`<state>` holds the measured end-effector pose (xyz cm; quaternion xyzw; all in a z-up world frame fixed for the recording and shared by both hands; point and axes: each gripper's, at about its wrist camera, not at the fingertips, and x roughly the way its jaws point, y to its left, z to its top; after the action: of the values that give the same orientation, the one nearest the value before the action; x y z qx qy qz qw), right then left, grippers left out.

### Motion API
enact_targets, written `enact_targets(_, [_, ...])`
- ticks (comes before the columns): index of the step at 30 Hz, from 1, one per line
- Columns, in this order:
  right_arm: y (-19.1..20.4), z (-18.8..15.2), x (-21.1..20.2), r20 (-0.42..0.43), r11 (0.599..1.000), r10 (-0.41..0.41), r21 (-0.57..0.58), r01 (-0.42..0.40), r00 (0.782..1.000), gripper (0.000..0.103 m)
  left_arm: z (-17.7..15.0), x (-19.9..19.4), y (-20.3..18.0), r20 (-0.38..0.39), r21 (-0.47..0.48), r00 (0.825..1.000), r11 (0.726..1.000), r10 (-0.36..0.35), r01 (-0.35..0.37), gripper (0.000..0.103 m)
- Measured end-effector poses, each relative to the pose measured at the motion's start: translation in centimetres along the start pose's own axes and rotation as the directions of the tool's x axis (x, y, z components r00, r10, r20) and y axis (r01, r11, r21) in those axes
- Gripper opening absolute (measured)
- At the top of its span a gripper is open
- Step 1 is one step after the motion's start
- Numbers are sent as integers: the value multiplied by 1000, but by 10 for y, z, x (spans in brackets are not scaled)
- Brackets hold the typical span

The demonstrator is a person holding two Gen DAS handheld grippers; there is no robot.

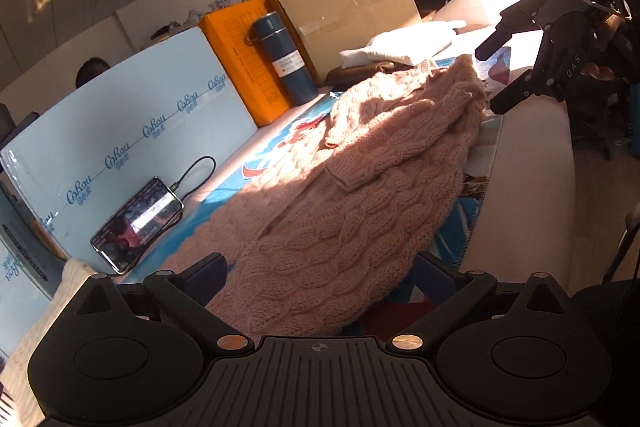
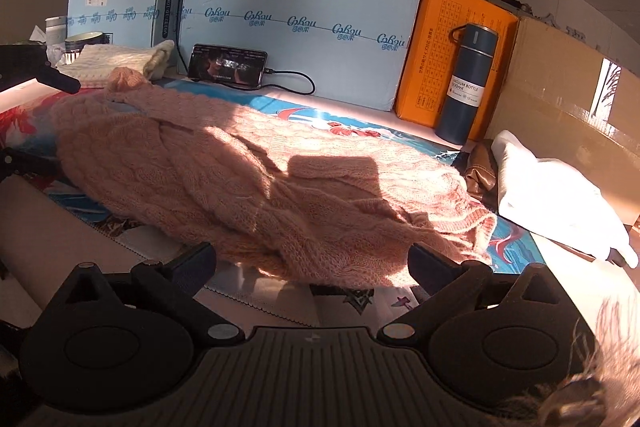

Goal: Fold clothes

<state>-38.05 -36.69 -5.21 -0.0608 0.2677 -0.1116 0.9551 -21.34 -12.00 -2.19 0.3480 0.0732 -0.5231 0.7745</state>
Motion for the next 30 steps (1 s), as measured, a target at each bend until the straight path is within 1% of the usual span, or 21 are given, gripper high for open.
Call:
enact_targets(4, [-1,-3,4,-22,1000,3,-5,-3,1000,103,0,8,-6,-18,48,999,998,38,-37,101])
enact_targets(7, [-2,-3,7,-26,1000,6,-5,-6,1000,103,1,12,-8,-13,73,999,996,44,-43,101])
enact_targets(10, [1,-2,11,-29,1000,13,-19,-13,1000,103,3,17,-9,3,80,999,995,53,-53,101])
enact_targets(12, [3,-1,14,-24,999,21,-26,-22,999,103,5,23,-9,13,65,998,995,69,-70,101])
enact_targets(16, [9,3,18,-28,997,25,-65,-27,999,103,6,29,2,25,-7,995,996,93,-93,102])
enact_targets(19, [13,7,20,-33,994,37,-103,-40,999,103,6,29,20,20,-127,995,987,98,-95,102])
enact_targets(21, [16,9,21,-35,990,51,-128,-55,998,103,6,27,28,23,-185,994,978,103,-97,102])
enact_targets(23, [20,12,26,-37,987,62,-144,-66,997,103,4,26,32,29,-219,995,972,92,-84,102])
enact_targets(25, [25,16,33,-32,985,69,-158,-74,997,103,4,25,30,35,-218,997,974,72,-62,102])
enact_targets(27, [30,20,40,-20,982,83,-171,-85,996,103,4,22,23,55,-183,998,983,29,-18,102])
enact_targets(30, [32,28,49,25,985,107,-137,-102,994,103,7,18,9,82,-117,996,992,-40,49,102])
